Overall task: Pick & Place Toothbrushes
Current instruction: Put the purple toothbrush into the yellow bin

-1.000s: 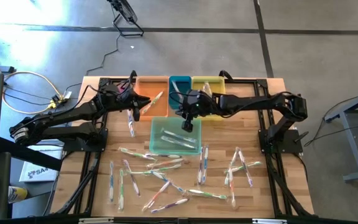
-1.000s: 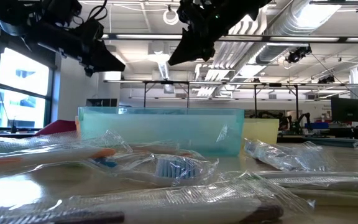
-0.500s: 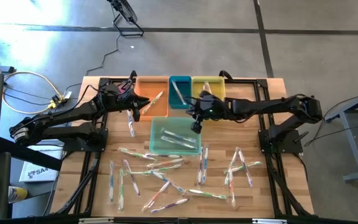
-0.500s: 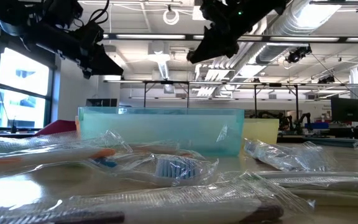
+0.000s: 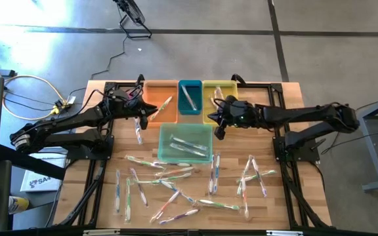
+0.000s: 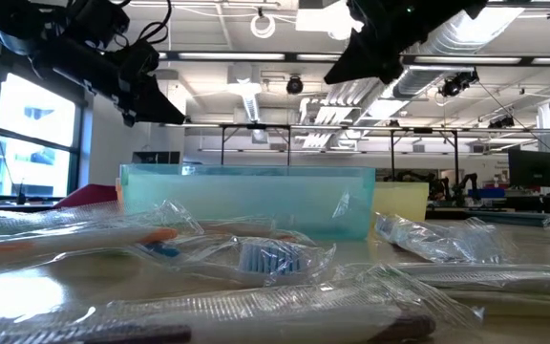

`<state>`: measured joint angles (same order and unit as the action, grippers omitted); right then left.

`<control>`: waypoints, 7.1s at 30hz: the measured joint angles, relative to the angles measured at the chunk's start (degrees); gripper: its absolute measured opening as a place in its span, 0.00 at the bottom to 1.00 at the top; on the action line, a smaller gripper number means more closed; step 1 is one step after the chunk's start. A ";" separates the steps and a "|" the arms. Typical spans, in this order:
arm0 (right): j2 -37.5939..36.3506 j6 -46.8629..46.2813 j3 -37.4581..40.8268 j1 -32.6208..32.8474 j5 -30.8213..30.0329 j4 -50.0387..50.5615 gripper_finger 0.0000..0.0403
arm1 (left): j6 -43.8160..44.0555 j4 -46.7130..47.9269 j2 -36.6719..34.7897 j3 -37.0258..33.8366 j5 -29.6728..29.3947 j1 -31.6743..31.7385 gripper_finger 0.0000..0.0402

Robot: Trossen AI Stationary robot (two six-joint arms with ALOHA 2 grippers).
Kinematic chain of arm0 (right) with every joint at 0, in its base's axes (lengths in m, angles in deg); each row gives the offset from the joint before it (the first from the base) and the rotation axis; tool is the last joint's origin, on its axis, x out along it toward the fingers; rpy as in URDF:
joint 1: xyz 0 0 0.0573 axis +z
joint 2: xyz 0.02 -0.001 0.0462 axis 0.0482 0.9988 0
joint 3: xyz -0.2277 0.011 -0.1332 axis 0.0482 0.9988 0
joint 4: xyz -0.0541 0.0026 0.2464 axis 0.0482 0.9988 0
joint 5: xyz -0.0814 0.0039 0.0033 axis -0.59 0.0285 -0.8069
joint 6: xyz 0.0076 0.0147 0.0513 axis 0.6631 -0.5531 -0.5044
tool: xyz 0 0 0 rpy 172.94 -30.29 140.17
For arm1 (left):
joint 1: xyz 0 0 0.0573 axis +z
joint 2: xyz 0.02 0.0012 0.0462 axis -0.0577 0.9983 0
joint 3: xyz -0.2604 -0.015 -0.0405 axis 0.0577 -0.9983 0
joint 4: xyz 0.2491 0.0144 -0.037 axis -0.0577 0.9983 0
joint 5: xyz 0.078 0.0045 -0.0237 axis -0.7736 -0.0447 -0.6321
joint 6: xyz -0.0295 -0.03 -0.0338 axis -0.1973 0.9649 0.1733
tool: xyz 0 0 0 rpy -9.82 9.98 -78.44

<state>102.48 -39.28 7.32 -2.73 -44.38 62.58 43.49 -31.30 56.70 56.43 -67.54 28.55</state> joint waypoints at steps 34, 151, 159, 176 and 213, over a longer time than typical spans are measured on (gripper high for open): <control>-12.14 3.01 17.06 0.26 -1.42 -14.03 0.01 | -0.46 -0.17 0.00 0.00 0.02 0.00 0.17; 0.33 -81.19 8.72 28.92 19.12 51.93 0.37 | -3.45 -0.33 0.02 -0.02 -0.09 -0.02 0.17; 2.58 -80.94 8.72 29.18 19.11 50.45 0.35 | -3.45 -0.32 0.02 -0.02 -0.09 0.00 0.17; 3.99 -79.82 18.45 29.18 21.10 36.24 0.35 | -3.44 -0.17 0.02 -0.02 -0.25 -0.01 0.17; 2.80 -81.41 19.15 29.14 23.51 35.12 0.12 | -3.43 -0.19 0.02 -0.02 -0.04 -0.02 0.17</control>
<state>105.28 -120.69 26.48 26.40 -20.87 97.70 40.06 -31.49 56.72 56.41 -67.58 28.53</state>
